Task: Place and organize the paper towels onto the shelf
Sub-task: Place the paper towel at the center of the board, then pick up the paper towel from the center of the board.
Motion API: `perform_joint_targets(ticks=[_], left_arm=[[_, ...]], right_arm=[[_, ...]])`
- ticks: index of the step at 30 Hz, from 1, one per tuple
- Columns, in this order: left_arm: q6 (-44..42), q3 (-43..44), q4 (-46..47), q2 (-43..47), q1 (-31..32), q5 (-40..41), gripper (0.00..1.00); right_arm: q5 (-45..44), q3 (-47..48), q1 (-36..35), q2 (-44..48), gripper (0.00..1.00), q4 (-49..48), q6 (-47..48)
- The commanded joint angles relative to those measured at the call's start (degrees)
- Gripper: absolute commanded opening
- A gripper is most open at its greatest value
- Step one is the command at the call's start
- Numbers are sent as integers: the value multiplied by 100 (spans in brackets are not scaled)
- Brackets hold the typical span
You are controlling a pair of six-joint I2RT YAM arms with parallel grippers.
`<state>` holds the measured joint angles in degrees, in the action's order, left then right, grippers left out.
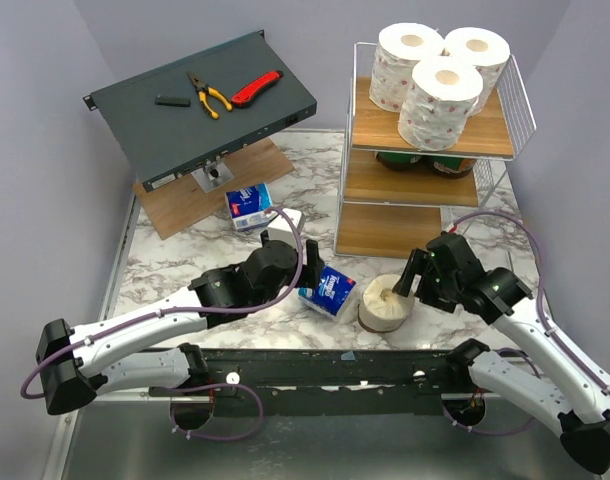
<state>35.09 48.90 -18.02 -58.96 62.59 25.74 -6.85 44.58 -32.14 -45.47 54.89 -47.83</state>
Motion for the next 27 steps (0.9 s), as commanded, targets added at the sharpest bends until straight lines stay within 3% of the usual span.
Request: perform_joint_targets(ticks=[1, 14, 21, 27], left_arm=[[165, -73, 274, 161, -171, 111, 69], [406, -441, 489, 328, -290, 53, 67], [411, -540, 578, 369, -361, -30, 67], [422, -570, 612, 365, -393, -86, 67]], right_arm=[[262, -65, 4, -94, 82, 252, 160], [399, -465, 4, -369, 71, -298, -98], [522, -418, 1, -506, 58, -424, -69], [437, -125, 8, -505, 37, -348, -43]])
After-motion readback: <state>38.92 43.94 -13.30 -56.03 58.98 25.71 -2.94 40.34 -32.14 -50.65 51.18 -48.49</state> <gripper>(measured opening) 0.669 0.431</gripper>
